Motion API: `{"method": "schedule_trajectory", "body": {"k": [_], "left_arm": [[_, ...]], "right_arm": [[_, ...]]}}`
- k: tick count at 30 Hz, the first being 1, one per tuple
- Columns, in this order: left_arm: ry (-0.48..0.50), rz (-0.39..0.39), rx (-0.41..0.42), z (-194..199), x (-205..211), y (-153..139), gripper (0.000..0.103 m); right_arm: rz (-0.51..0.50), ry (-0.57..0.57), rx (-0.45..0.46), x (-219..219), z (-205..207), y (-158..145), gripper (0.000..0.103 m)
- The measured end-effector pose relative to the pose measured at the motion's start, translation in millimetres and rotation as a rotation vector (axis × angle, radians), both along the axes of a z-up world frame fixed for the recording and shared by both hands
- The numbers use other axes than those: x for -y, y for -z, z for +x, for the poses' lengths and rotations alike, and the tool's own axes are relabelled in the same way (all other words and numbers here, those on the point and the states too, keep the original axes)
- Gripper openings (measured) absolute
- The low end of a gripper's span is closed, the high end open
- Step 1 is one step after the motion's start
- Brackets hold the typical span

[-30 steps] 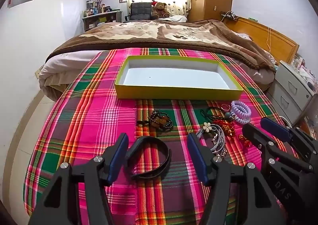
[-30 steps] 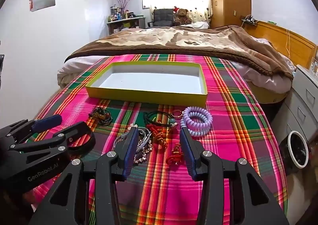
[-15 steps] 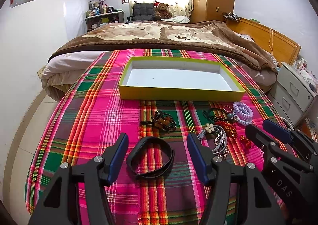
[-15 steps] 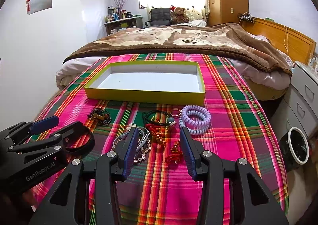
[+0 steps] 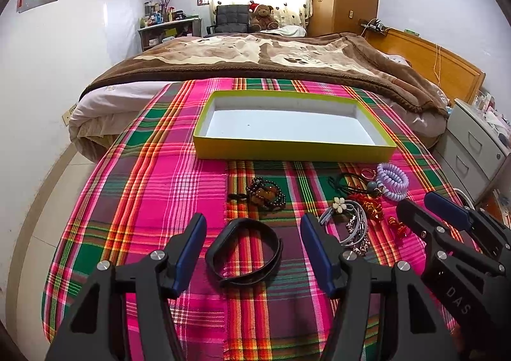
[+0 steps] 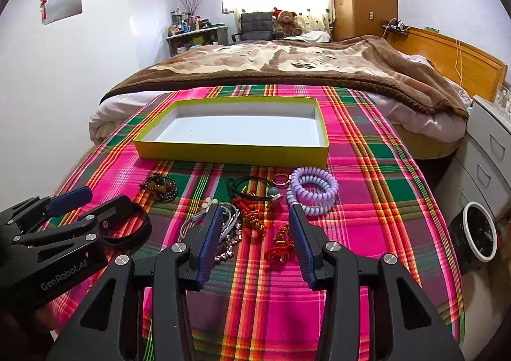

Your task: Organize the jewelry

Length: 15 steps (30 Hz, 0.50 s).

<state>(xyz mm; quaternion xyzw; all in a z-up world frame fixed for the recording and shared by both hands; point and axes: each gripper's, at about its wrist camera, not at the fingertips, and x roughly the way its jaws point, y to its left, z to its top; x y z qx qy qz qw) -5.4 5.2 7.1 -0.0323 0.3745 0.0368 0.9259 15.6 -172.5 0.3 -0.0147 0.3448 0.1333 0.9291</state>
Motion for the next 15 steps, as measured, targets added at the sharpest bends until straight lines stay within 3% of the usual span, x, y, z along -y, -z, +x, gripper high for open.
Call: {"method": "schedule_trajectory", "body": {"k": [15], "left_arm": [[-0.003, 0.012, 0.001, -2.1, 1.6, -1.2, 0.063]], "right_arm": [[0.004, 0.005, -0.004, 1.3, 0.9, 0.5, 0.044]]}}
